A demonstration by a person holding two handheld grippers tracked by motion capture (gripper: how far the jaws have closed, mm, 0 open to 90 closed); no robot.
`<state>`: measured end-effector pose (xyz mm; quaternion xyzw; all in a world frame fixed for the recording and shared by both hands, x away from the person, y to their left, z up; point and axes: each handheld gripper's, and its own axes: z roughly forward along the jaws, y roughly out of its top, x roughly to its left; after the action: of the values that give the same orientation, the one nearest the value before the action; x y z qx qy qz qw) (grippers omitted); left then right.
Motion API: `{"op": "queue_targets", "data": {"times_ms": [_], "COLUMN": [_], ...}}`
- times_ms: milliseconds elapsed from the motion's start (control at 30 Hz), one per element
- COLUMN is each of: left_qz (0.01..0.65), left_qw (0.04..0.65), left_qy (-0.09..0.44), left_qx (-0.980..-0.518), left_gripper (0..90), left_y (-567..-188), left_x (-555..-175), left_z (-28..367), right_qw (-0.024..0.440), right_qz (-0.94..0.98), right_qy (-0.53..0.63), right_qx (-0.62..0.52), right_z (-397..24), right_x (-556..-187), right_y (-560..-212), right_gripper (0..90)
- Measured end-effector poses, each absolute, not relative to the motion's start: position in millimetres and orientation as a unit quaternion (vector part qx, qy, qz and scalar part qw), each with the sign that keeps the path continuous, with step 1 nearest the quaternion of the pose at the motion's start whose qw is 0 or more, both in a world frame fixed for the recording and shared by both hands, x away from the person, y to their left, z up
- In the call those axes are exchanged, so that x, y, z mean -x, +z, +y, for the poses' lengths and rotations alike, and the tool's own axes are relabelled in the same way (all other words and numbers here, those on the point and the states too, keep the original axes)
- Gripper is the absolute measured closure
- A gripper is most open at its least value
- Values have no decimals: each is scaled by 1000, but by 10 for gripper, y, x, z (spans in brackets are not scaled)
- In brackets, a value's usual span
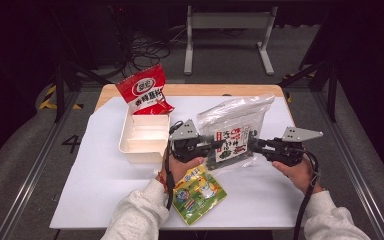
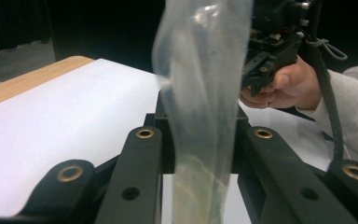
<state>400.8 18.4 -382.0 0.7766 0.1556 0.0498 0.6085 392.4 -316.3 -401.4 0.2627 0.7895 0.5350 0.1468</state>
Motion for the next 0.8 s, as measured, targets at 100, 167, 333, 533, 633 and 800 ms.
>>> {"op": "queue_targets", "data": {"times_ms": [100, 167, 333, 533, 633, 800], "left_qz": [152, 149, 145, 145, 143, 144], "left_qw": [610, 609, 610, 608, 609, 612], "left_qy": [46, 51, 69, 90, 100, 116], "left_qx": [-776, -777, -776, -775, -774, -769], "left_gripper": [773, 777, 780, 780, 780, 780], "left_y": [-3819, -3811, -3745, -3622, -3553, -3432], "left_x": [-3998, -3992, -3953, -3940, -3926, -3896], "left_z": [187, 194, 257, 397, 493, 655], "right_qw": [149, 148, 150, 147, 147, 149], "right_qz": [788, 788, 786, 797, 803, 807], "right_qy": [531, 530, 518, 504, 495, 486], "right_qx": [-274, -275, -301, -300, -298, -301], "right_z": [-3165, -3170, -3207, -3229, -3226, -3225], "right_x": [-3926, -3923, -3938, -3885, -3853, -3821], "right_y": [-4014, -4012, -4027, -4046, -4059, -4085], "right_gripper": [595, 547, 402, 362, 349, 334]}}
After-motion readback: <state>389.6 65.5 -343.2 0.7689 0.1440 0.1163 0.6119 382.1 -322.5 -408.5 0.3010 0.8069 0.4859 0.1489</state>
